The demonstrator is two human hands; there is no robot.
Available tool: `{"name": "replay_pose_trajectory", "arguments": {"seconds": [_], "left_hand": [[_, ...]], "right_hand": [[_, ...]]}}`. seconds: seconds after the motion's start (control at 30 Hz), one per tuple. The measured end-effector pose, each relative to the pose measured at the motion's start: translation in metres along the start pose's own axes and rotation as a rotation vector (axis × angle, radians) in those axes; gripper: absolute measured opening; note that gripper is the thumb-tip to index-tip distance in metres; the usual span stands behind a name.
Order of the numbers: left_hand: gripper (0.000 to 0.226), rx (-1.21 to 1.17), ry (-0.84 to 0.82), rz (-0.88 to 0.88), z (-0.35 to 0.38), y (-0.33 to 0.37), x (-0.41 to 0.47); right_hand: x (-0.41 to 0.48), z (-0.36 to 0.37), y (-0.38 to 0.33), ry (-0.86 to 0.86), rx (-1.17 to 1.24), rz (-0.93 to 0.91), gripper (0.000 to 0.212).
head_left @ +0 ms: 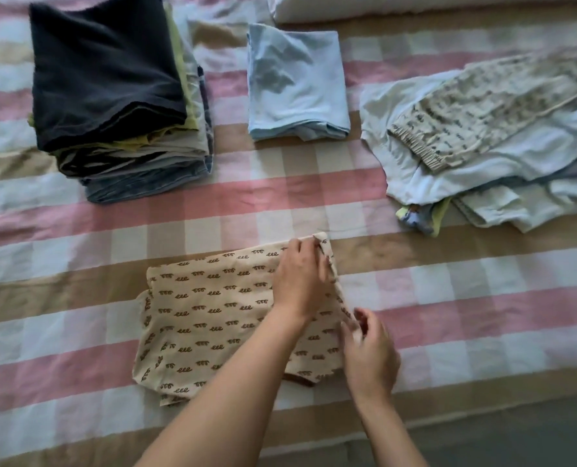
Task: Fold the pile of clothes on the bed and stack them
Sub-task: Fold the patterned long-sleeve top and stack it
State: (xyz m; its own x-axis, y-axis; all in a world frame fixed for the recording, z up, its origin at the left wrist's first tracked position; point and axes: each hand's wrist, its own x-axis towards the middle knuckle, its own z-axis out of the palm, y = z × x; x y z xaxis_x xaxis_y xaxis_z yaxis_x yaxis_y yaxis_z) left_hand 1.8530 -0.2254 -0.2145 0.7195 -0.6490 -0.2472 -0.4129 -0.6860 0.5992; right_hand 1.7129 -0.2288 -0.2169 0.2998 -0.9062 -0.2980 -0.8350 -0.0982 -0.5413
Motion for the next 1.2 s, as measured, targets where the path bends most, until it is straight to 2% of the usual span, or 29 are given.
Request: {"name": "replay_pose_trajectory", "arguments": {"seconds": [0.07,0.17,0.27,0.4,0.5,0.57,0.67,0.73,0.83,0.93,1.03,1.2], "left_hand": [[0.03,0.044,-0.022,-0.078,0.006,0.012,0.021],[0.038,0.162,-0.079,-0.12,0.014,0.02,0.038],[0.026,0.238,-0.075,-0.102,0.019,0.024,0.043],[0.014,0.163,-0.054,-0.088,0.018,0.024,0.043],[0.013,-0.025,-0.043,-0.097,0.008,0.022,0.042],[0.014,-0.229,-0.018,-0.145,-0.005,0.017,0.039],[0.015,-0.515,0.021,-0.201,-0.036,0.002,0.03],[0.018,-0.67,0.011,-0.206,-0.062,-0.015,0.022],[0.023,-0.877,-0.031,-0.262,-0.098,-0.047,0.01],[0.019,-1.0,-0.017,-0.362,-0.127,-0.091,-0.004],[0.017,-1.084,0.058,-0.444,-0.143,-0.134,-0.016],[0.014,-1.036,0.19,-0.502,-0.146,-0.189,-0.029]], "right_hand": [[-0.004,0.0,0.005,-0.036,0.004,0.042,0.022],[-0.006,0.004,0.011,-0.135,-0.058,0.11,0.026],[-0.006,0.005,0.013,-0.177,-0.004,0.185,0.027],[-0.008,0.002,0.01,-0.178,0.086,0.227,0.024],[-0.019,-0.005,0.002,-0.116,0.24,0.198,0.015],[-0.033,-0.008,-0.007,-0.053,0.327,0.13,0.011],[-0.059,-0.007,-0.029,0.021,0.424,-0.077,0.023],[-0.076,-0.002,-0.045,0.021,0.443,-0.247,0.014],[-0.097,0.013,-0.061,-0.002,0.433,-0.416,0.02],[-0.116,0.036,-0.076,-0.017,0.359,-0.573,0.029],[-0.13,0.057,-0.09,-0.077,0.309,-0.732,0.023],[-0.145,0.097,-0.098,-0.203,0.177,-0.863,0.036]]}}
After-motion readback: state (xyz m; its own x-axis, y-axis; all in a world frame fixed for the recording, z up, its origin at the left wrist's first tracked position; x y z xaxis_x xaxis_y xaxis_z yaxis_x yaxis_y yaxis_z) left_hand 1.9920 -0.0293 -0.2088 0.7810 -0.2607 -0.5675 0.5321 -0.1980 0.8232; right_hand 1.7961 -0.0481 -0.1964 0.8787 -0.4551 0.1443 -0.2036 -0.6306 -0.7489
